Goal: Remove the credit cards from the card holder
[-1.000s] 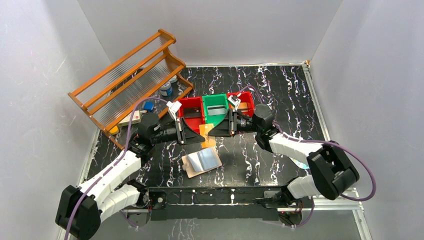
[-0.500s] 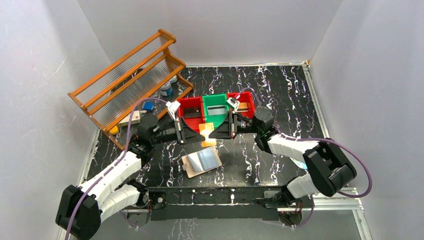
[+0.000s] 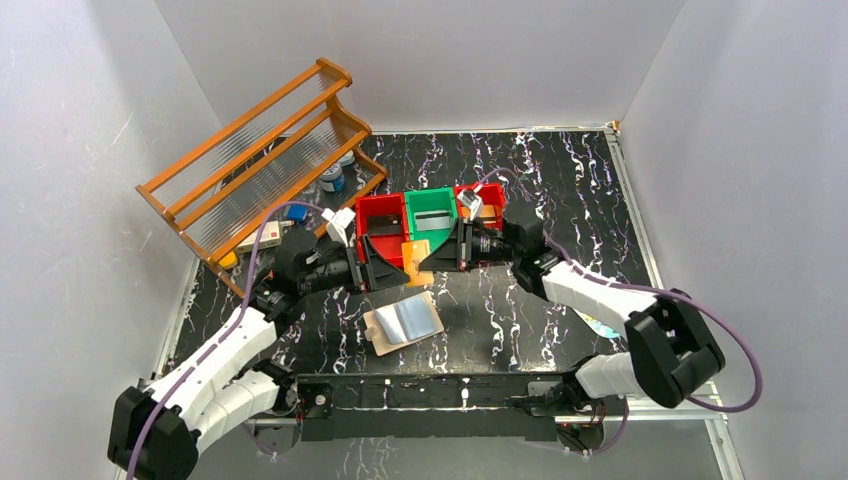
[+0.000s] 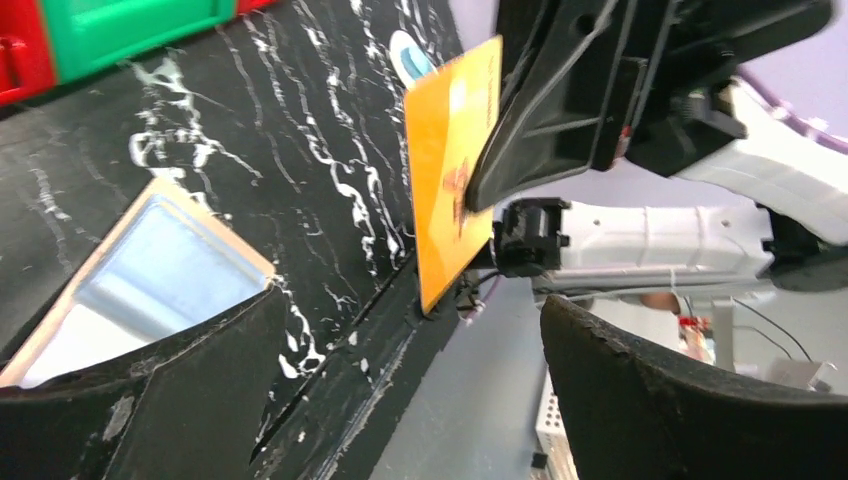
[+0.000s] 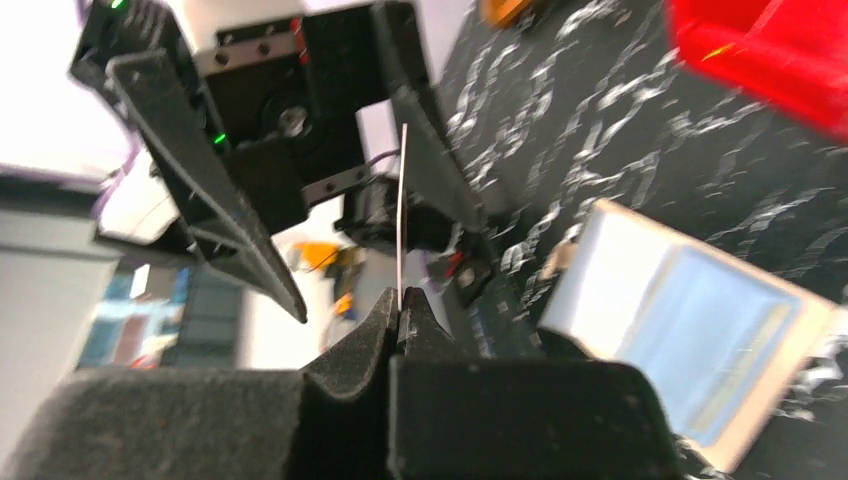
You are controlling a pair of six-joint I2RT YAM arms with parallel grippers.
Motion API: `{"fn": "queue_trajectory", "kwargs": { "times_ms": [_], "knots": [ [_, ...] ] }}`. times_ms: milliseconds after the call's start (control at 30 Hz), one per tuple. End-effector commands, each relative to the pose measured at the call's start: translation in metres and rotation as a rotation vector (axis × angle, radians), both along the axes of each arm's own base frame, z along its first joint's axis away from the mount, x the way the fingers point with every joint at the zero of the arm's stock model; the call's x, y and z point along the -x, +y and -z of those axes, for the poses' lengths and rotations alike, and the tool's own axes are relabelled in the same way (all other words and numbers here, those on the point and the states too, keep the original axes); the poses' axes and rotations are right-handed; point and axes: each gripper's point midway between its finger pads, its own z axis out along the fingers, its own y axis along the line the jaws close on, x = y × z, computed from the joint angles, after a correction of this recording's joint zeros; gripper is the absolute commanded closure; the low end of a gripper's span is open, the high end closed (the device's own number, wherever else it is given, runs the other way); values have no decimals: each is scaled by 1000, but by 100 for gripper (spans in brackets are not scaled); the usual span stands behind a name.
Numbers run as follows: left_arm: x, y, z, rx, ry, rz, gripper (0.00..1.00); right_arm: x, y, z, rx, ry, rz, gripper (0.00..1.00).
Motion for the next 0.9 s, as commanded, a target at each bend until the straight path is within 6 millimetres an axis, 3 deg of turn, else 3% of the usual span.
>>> {"fn": "queue_trajectory", "kwargs": {
  "times_ms": [0,233,433,600,733,867],
  "knots": [
    [-11,22,3,-122,-41,-134,2,-40,-21,7,257,-196,198,100],
    [-16,47,10,-229,-44,-261,2,-110,-100,22,720,-476,590,100],
    [-19,57,4,-273,-74,-311,2,-143,-149,6,990,-823,667,100],
    [-20,62,4,-288,-79,-336,2,-163,-162,4,1169,-1074,547,100],
    [-20,67,0,-284,-96,-360,2,-172,-155,29,1276,-1210,293,100],
    [-19,72,-4,-282,-115,-386,2,-182,-144,45,1260,-1323,119,100]
  ]
}}
